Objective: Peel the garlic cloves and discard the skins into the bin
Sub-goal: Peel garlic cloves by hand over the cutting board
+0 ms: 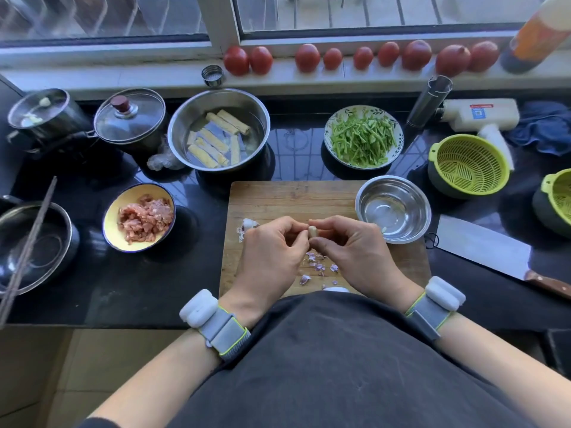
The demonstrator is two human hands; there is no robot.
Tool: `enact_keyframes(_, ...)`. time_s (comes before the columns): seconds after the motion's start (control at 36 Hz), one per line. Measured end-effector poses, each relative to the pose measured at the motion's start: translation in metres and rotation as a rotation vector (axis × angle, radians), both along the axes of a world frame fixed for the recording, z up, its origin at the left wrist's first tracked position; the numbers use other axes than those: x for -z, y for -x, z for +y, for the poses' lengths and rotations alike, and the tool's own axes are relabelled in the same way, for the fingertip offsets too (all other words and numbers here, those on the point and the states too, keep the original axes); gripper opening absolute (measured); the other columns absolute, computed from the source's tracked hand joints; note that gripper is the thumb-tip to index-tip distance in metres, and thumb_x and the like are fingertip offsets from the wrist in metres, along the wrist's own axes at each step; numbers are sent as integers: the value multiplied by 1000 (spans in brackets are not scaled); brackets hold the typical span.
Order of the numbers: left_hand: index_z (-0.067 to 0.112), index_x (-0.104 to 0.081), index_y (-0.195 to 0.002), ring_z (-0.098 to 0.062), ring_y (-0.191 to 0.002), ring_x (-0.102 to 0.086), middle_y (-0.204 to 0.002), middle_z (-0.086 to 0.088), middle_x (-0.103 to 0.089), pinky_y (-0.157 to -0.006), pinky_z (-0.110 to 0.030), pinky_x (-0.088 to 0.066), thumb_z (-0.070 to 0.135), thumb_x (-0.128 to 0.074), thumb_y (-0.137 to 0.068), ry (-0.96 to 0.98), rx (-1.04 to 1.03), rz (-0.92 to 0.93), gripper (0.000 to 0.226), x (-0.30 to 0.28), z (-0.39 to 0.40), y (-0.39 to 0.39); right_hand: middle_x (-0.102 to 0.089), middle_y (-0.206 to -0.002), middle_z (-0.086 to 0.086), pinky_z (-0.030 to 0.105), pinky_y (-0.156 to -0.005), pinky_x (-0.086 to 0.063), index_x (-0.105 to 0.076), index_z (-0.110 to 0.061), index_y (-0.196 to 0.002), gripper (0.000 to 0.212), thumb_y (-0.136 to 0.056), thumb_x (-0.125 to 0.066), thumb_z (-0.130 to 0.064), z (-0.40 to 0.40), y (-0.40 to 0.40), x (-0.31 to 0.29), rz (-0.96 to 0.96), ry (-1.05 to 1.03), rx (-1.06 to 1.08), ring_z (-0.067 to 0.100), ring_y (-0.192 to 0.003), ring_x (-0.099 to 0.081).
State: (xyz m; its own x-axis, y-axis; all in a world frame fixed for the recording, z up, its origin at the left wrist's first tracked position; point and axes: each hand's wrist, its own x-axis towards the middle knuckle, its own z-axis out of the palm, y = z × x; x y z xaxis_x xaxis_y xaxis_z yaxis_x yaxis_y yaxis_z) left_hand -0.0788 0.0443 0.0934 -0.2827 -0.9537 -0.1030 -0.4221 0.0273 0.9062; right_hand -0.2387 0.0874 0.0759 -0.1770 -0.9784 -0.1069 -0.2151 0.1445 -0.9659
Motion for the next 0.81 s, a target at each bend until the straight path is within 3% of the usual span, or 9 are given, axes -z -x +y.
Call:
enact_keyframes(0.19,18,-75,-83,-11,-70,-74,-73,8,-75,-69,-43,-61,18,-71,-87,9,0,5,6,-1,1,0,-79,-90,-3,41,-82,-62,-78,-11,-109,26,-84,-81,-10,1,1,-1,77,55,-36,12,-84,-75)
enact_keyframes(0.33,17,-74,-78,-12,-67,-73,-69,6,-75,-67,-43,-61,13,-72,-87,-19,-20,-3,9,-2,0,1,-77,-83,-6,34,-77,-62,-78,-10,-106,24,-83,-81,-7,2,0,-4,124,90,-46,5,-76,-73)
enact_keyframes(0.47,18,-72,-75,-12,-64,-72,-66,6,-73,-65,-42,-61,16,-73,-86,-14,-34,-13,12,-3,1,3,-77,-84,-5,38,-76,-63,-78,-11,-104,22,-83,-82,-9,3,1,-2,117,77,-36,10,-77,-74)
enact_keyframes(0.61,13,-73,-78,-16,-64,-72,-67,-1,-73,-65,-36,-61,9,-70,-89,-98,-71,61,12,-6,0,4,-77,-81,0,25,-71,-57,-76,-13,-102,22,-84,-78,-1,3,-1,-4,-81,3,-29,8,-70,-71)
enact_keyframes(0.69,10,-74,-82,-16,-65,-72,-72,-4,-75,-64,-26,-58,4,-67,-91,-182,-108,148,13,-10,1,2,-76,-85,16,29,-69,-57,-74,-11,-100,22,-85,-74,5,2,0,-4,-246,-47,22,17,-67,-66)
enact_keyframes(0.81,16,-77,-85,-16,-70,-74,-73,-1,-76,-70,-32,-61,10,-71,-90,-191,-77,120,10,-8,2,1,-76,-82,15,29,-69,-58,-74,-17,-96,24,-84,-75,4,1,1,-5,-263,-52,24,18,-66,-66)
